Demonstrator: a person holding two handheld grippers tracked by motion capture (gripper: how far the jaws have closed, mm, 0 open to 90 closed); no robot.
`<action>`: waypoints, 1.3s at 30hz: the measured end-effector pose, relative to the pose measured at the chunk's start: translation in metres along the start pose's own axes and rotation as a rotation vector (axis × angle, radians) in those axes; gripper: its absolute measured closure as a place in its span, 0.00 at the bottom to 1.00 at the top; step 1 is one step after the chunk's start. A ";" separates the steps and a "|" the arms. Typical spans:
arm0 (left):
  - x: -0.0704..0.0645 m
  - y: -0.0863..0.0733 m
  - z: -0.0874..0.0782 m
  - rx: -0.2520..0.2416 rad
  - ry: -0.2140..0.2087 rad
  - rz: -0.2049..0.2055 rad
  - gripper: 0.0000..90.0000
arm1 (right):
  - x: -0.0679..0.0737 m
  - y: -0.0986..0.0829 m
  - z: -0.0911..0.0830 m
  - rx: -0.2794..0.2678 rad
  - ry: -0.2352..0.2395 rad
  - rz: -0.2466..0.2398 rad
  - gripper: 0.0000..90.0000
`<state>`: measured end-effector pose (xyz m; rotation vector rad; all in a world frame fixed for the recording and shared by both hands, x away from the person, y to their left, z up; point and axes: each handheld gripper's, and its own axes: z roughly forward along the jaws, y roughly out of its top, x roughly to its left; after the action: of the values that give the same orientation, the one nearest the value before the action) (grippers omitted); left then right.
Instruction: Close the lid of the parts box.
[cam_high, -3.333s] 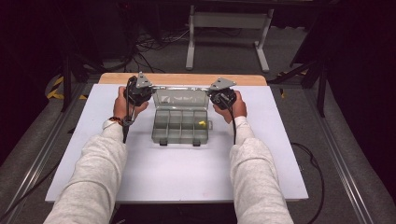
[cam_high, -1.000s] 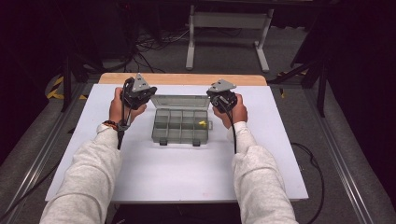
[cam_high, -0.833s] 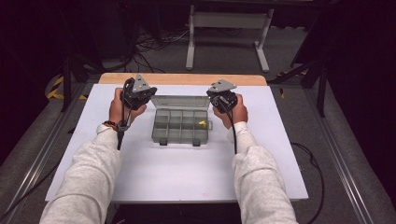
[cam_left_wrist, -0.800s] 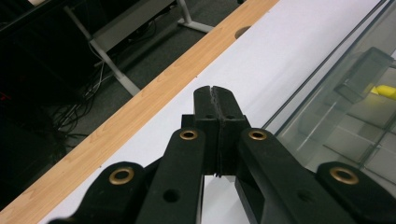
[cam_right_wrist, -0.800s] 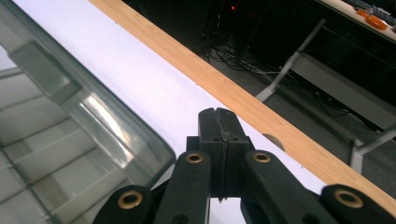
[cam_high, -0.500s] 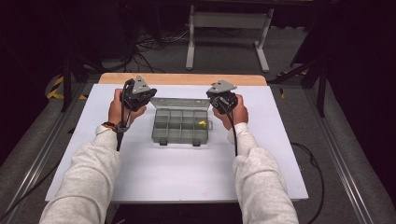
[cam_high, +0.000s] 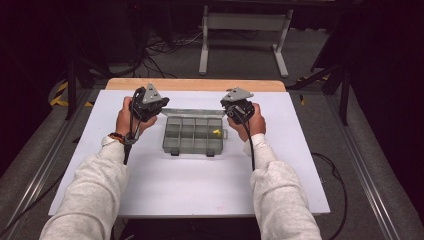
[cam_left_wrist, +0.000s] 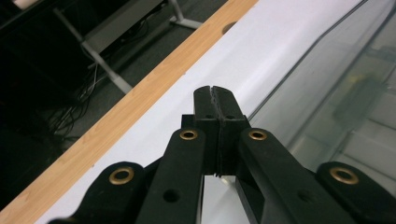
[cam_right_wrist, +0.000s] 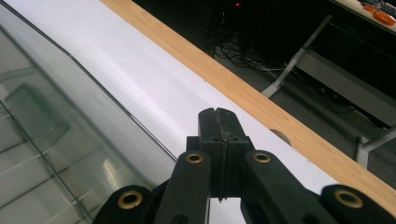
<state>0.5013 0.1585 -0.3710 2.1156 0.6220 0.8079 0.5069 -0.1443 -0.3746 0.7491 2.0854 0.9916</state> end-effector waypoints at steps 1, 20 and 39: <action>-0.003 0.002 0.000 0.006 0.003 0.020 1.00 | 0.001 0.001 0.000 0.001 0.001 -0.001 1.00; -0.018 -0.011 -0.010 -0.008 -0.041 0.048 1.00 | 0.023 -0.007 -0.014 -0.002 0.080 -0.013 1.00; -0.040 -0.021 -0.019 -0.009 -0.086 0.111 1.00 | 0.048 -0.020 -0.031 0.013 0.185 -0.058 1.00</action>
<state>0.4568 0.1538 -0.3914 2.1797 0.4588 0.7738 0.4503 -0.1325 -0.3931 0.6196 2.2599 1.0503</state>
